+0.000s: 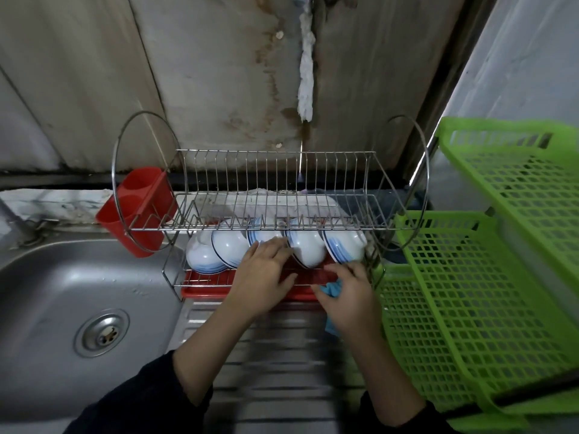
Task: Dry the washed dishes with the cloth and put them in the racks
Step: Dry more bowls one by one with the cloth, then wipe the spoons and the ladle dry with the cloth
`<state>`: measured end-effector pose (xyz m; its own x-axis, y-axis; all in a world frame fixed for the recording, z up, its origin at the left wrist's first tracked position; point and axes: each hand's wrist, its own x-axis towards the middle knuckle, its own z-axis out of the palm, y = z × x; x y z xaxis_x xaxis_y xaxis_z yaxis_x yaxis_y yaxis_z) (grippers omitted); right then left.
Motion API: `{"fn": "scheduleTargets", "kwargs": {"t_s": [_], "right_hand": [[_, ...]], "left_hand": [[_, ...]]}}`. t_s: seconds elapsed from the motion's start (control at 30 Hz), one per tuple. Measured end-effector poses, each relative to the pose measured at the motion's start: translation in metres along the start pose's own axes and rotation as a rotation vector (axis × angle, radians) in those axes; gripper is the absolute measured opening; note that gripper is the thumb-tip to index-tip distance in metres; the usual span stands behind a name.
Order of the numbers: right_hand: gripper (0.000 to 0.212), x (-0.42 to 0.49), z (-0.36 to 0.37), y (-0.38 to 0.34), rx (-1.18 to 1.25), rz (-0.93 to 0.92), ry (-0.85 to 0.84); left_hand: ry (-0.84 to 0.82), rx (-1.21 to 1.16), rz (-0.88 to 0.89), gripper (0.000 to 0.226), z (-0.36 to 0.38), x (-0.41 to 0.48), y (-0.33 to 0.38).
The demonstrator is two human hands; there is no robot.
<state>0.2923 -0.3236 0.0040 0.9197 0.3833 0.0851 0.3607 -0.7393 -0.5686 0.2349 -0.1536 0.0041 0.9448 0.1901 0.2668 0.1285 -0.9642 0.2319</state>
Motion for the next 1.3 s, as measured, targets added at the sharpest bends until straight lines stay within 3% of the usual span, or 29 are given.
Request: {"fn": "scheduleTargets", "kwargs": {"t_s": [0.2, 0.4, 0.6, 0.7, 1.3], "right_hand": [[0.03, -0.02, 0.011, -0.022, 0.033, -0.176, -0.102], [0.028, -0.051, 0.035, -0.079, 0.097, -0.326, -0.181], [0.029, -0.102, 0.069, -0.162, 0.067, -0.457, -0.322], [0.031, -0.129, 0.086, -0.198, 0.044, -0.512, -0.377], [0.032, -0.244, 0.188, -0.393, 0.033, -0.775, -0.53]], "left_hand": [[0.148, 0.009, -0.211, 0.034, -0.022, -0.054, -0.012], [0.005, 0.044, -0.463, 0.048, -0.068, -0.122, -0.039], [0.024, 0.03, -0.644, 0.05, -0.116, -0.222, -0.084], [0.053, 0.07, -0.694, 0.038, -0.136, -0.26, -0.101], [0.213, 0.061, -1.072, 0.032, -0.242, -0.441, -0.213]]}}
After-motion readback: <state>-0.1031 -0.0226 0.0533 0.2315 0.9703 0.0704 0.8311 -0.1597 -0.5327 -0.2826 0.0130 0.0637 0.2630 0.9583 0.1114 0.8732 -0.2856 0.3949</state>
